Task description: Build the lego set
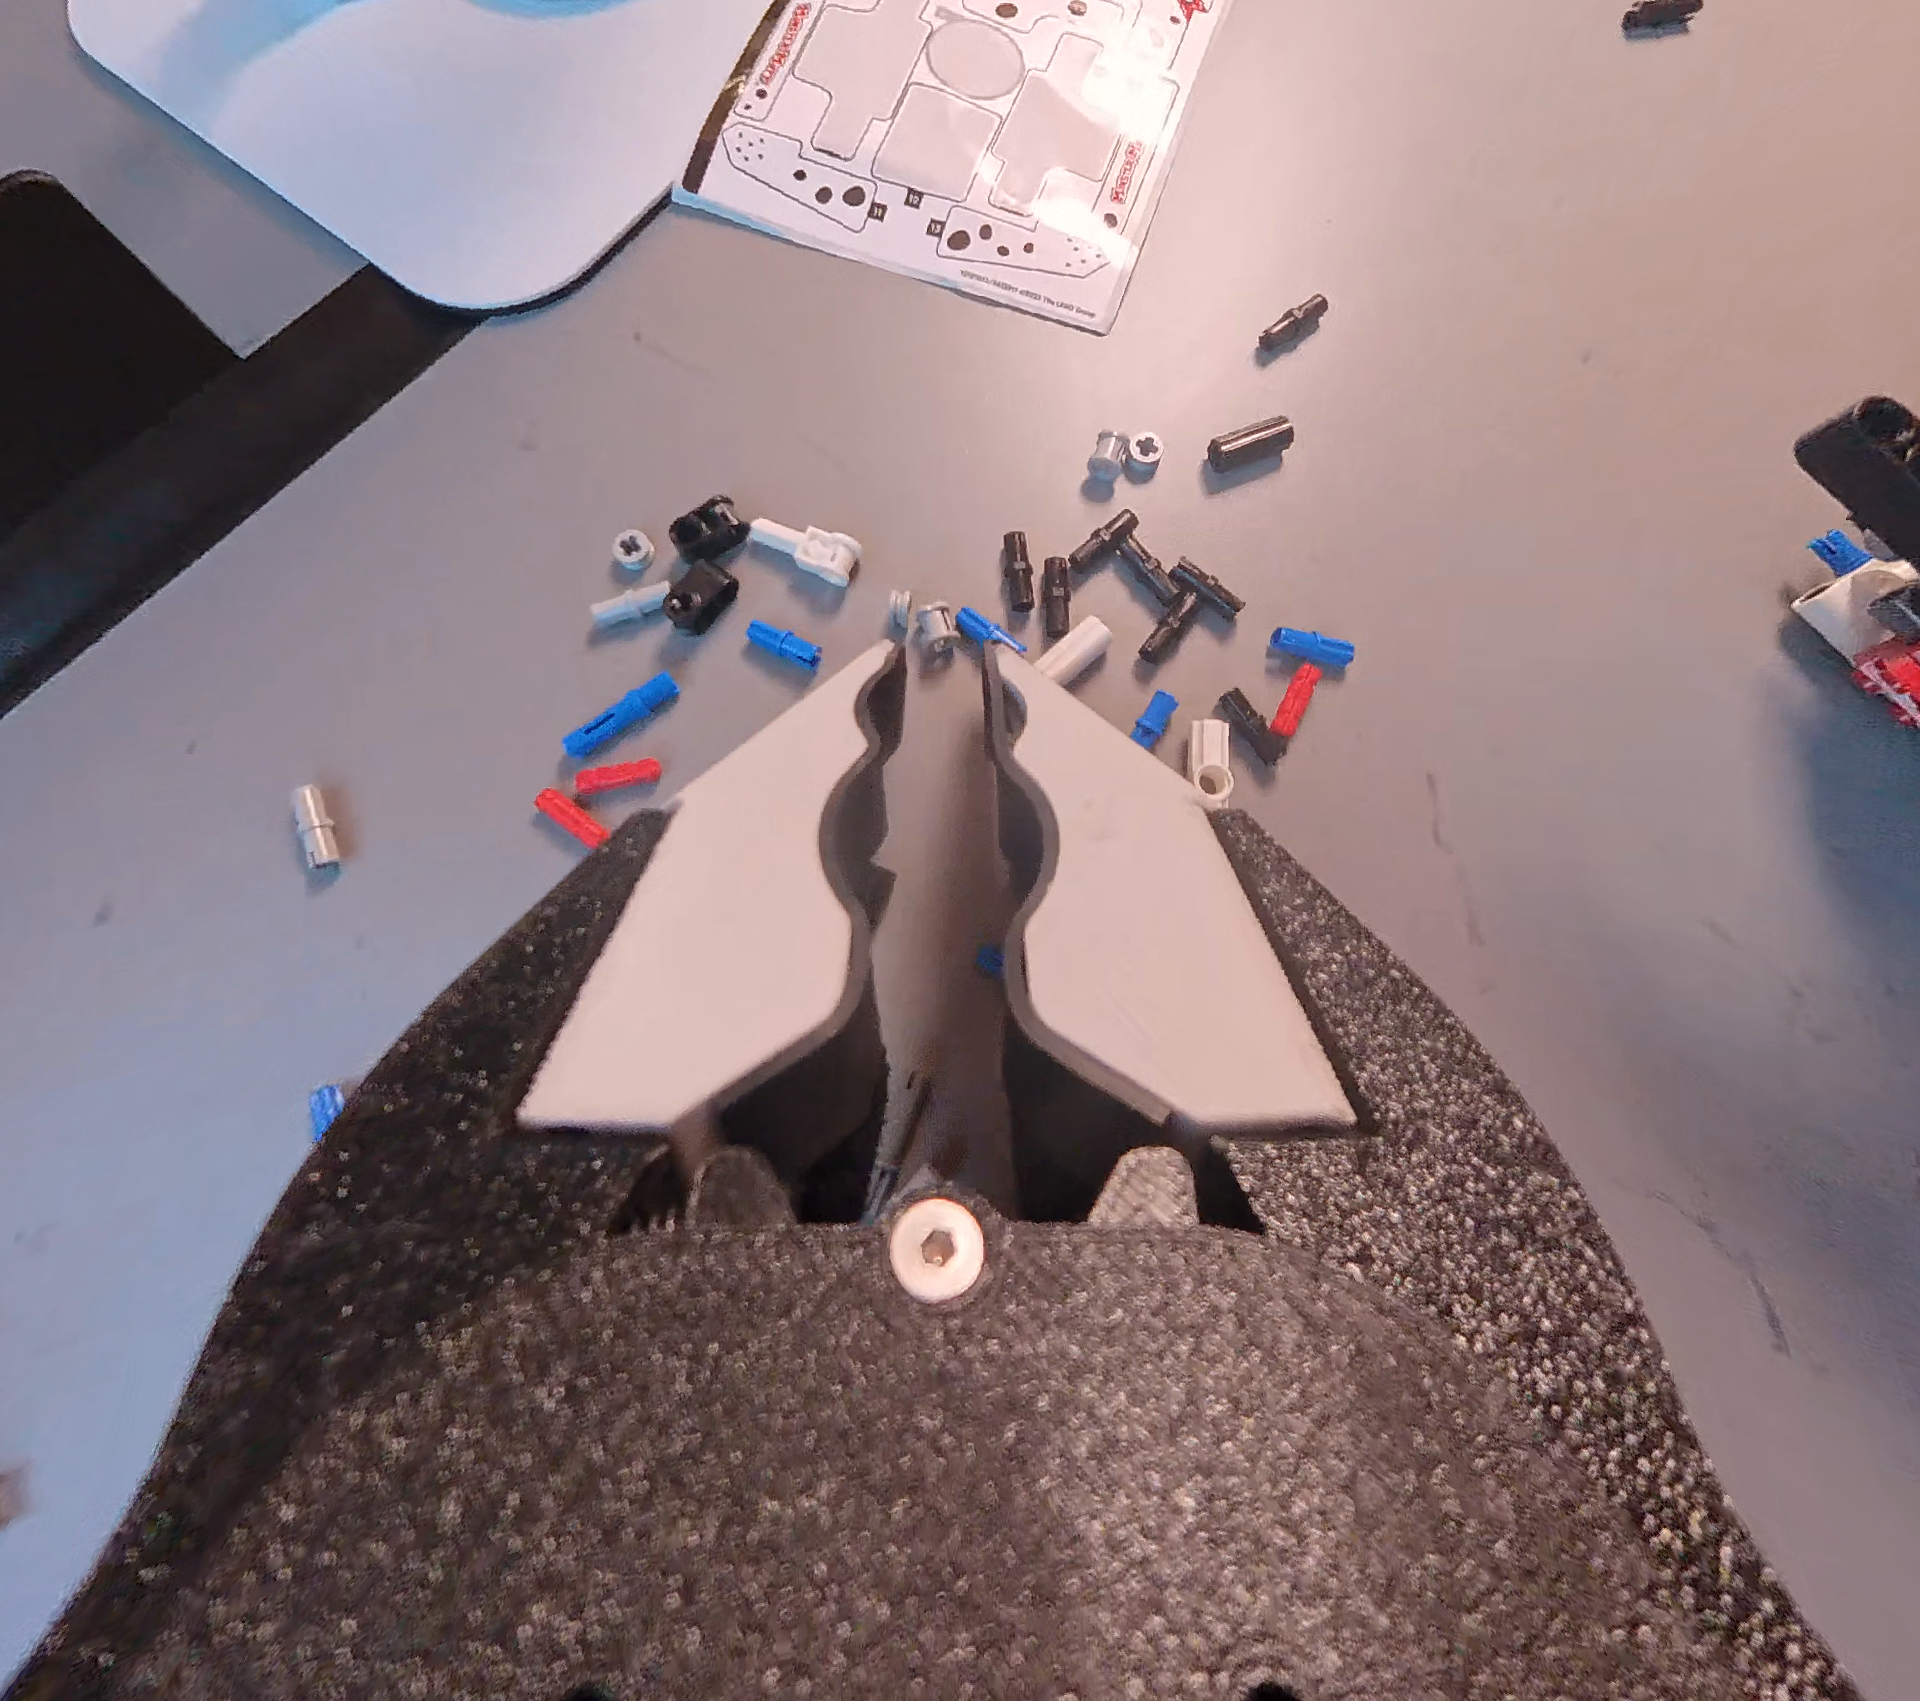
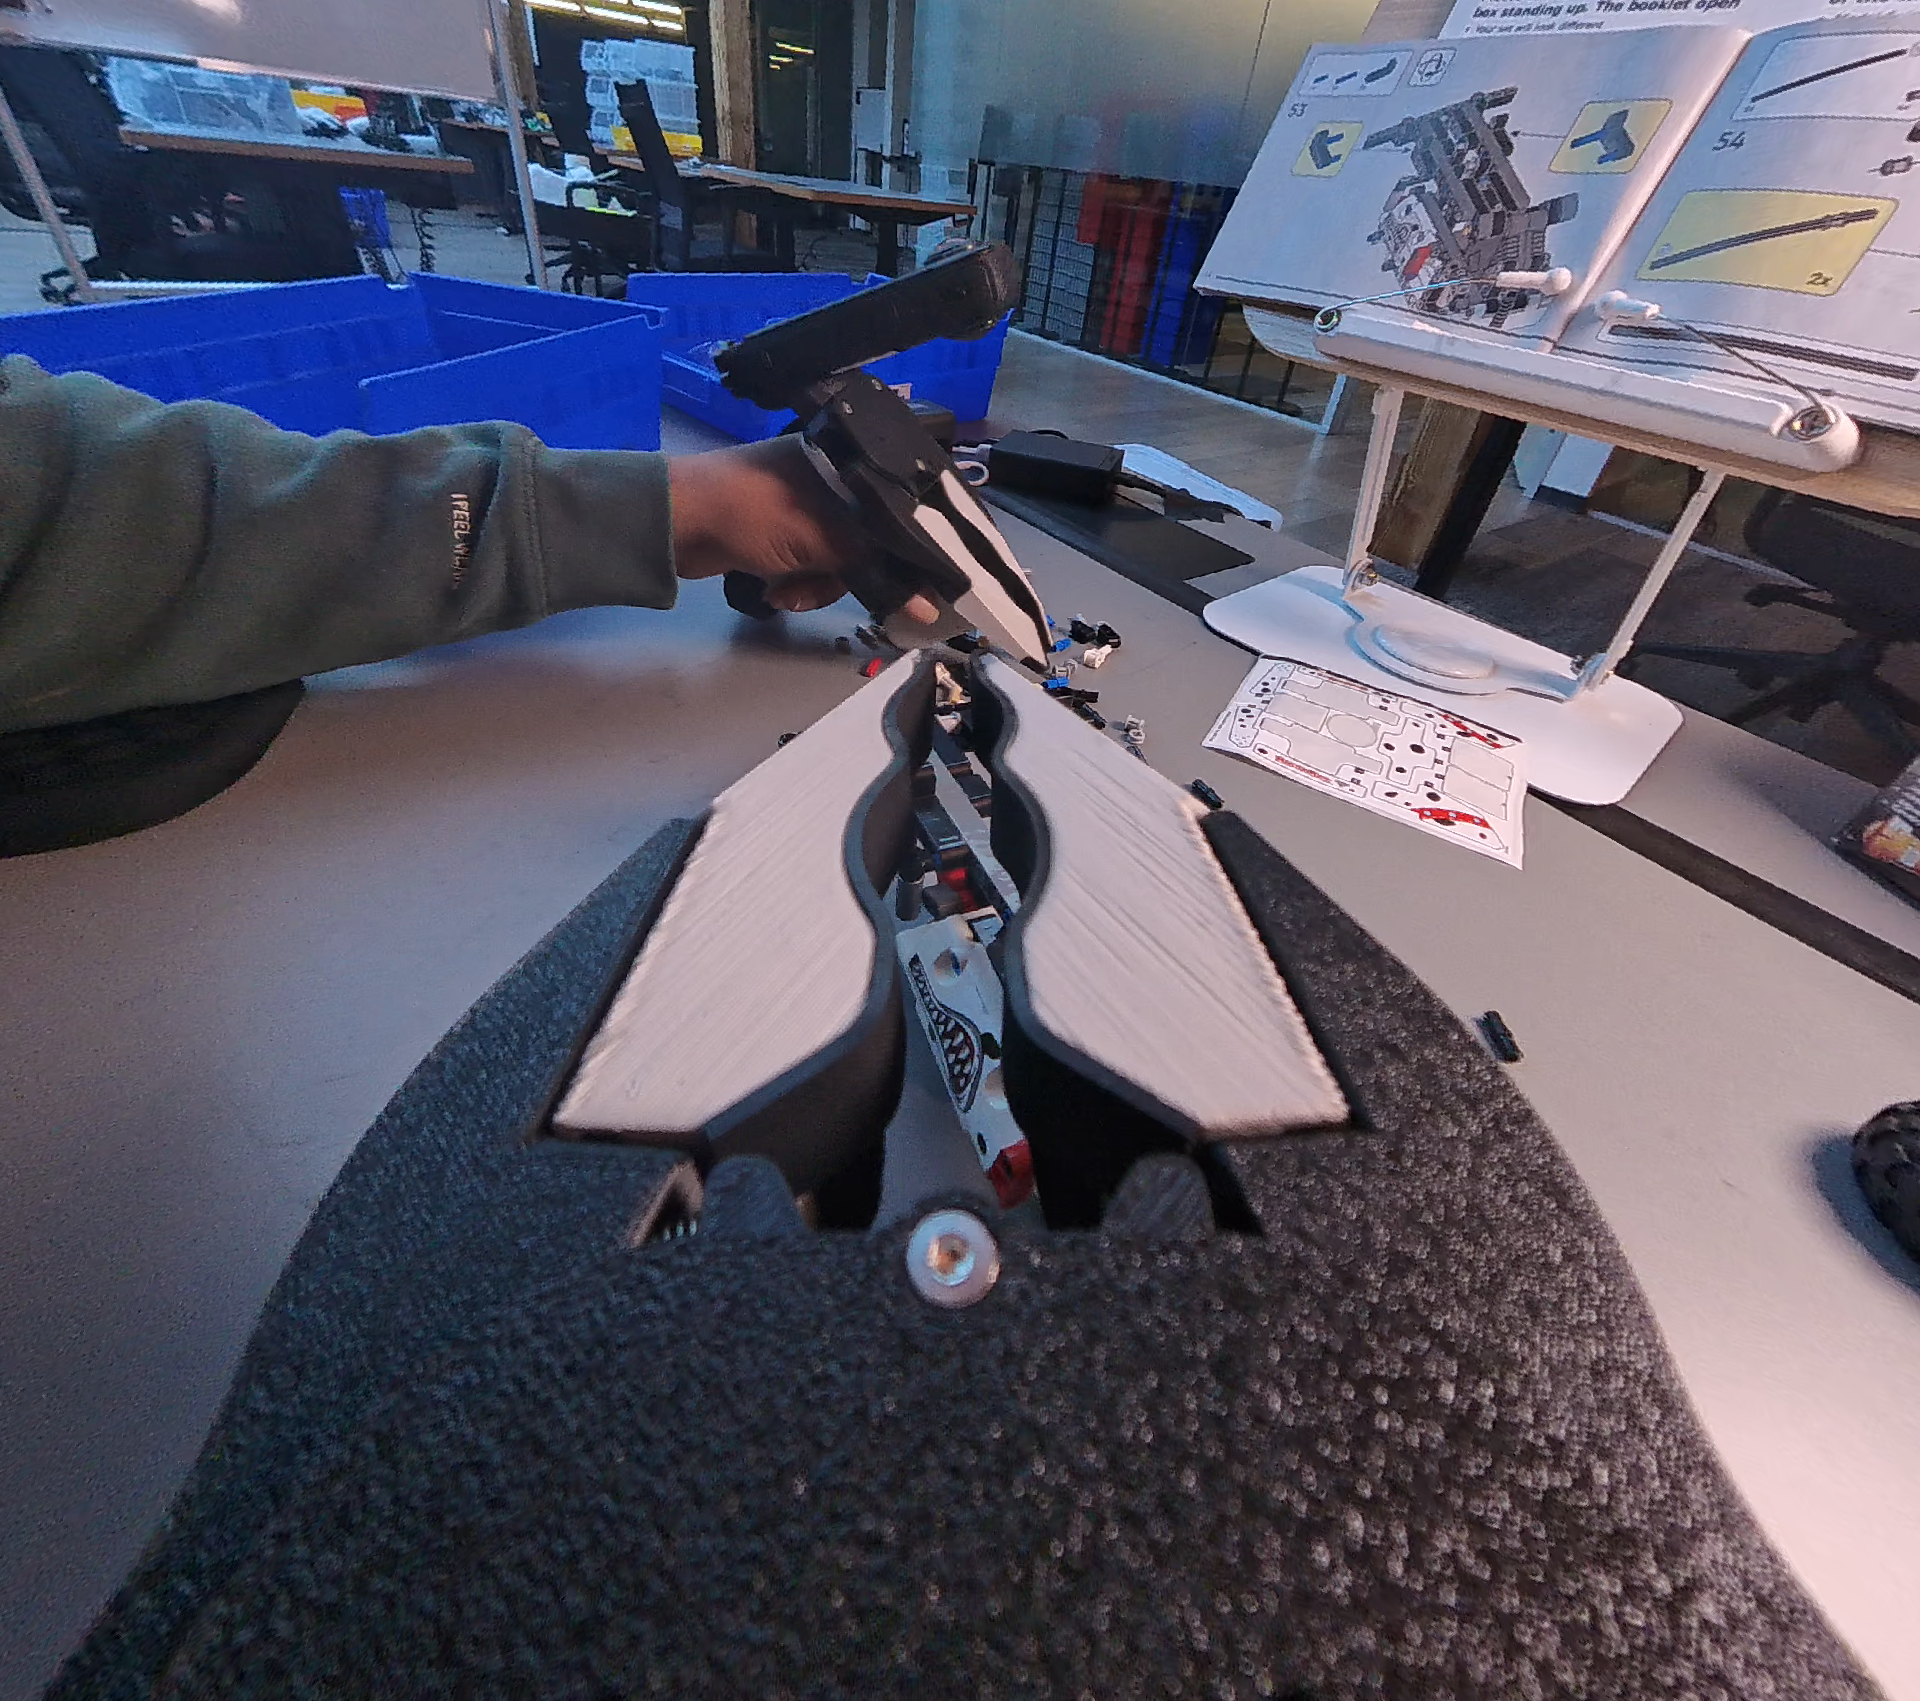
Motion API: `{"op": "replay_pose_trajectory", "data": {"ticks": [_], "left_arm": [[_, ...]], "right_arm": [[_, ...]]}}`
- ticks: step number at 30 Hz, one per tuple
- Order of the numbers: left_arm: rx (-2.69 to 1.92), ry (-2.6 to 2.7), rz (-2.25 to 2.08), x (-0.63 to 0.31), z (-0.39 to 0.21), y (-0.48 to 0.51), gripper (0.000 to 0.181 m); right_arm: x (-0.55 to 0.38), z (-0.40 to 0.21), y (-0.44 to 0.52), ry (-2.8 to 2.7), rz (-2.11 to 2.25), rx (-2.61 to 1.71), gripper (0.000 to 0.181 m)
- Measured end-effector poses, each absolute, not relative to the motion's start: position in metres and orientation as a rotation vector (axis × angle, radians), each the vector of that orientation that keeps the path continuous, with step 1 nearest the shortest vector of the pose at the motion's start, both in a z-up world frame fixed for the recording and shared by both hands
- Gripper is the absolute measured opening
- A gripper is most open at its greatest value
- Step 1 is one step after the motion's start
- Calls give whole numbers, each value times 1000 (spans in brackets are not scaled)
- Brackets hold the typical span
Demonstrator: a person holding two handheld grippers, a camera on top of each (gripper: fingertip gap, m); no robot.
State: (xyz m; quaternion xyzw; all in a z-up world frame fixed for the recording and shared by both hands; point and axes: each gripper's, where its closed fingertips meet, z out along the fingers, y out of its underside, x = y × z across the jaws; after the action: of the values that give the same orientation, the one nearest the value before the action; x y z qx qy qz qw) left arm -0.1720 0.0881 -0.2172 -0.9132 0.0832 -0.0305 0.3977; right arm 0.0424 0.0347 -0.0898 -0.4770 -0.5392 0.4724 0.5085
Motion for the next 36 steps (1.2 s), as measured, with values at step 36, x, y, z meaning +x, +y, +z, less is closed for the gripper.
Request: {"op": "replay_pose_trajectory", "data": {"ticks": [36], "left_arm": [[-2382, 448, -195, -104, -218, -10, 21]], "right_arm": [[42, -89, 32, -1306, 1103, -1129, 6]]}}
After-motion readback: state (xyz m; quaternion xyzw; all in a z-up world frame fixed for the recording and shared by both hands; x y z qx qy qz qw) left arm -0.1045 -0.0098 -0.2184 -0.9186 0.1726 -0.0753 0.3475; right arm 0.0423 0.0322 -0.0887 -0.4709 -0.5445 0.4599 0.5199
